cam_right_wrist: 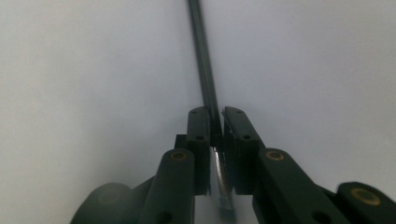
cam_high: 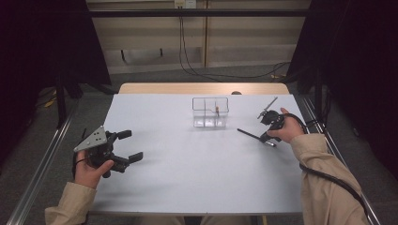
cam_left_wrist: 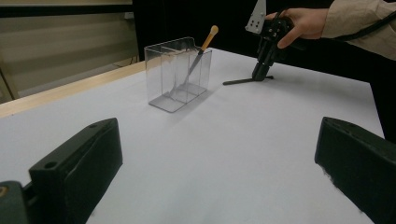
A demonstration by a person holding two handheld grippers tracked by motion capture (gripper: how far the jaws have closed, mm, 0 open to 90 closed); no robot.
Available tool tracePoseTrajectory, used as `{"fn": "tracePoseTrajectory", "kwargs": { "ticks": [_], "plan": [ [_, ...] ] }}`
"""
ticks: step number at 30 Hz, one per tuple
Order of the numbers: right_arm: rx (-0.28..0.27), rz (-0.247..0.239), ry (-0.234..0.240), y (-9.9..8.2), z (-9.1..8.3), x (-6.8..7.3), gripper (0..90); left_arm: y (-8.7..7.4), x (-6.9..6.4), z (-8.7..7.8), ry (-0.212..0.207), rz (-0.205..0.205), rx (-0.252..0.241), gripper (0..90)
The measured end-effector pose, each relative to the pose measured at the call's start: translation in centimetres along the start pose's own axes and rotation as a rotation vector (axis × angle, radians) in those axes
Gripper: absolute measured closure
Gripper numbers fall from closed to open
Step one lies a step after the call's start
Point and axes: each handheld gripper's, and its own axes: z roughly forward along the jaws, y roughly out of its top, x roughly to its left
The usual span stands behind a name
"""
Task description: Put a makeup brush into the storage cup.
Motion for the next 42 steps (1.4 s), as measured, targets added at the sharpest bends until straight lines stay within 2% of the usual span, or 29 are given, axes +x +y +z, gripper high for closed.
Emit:
{"fn": "tracePoseTrajectory", "kwargs": {
  "ticks": [4, 10, 17, 24, 30, 42],
  "plan": [
    [0.035, -0.018, -0.001, -0.1, -0.1, 0.3, 84.3, 0.0, 0.0, 0.1, -0.001, 0.001, 0.001, 0.8],
    [0.039, -0.002, -0.009, -0.1, -0.1, 0.4, 83.9, 0.0, -0.1, 0.1, -0.001, 0.005, 0.006, 0.8],
    [0.042, -0.015, -0.025, 0.0, -0.1, 0.6, 84.6, -0.1, 0.0, 0.2, -0.006, -0.007, 0.007, 0.8],
    [0.023, 0.0, 0.031, -0.2, -0.5, 1.1, 84.7, -0.1, -0.1, 0.3, -0.005, -0.005, 0.009, 0.8],
    [0.012, 0.0, 0.06, -0.2, -1.0, 1.6, 84.8, 0.0, -0.2, 0.4, -0.007, -0.003, 0.007, 0.8],
    [-0.004, -0.019, 0.08, -0.2, -2.2, 2.6, 84.8, 0.1, -0.2, 0.6, -0.012, -0.005, 0.012, 0.8]
  ]
}}
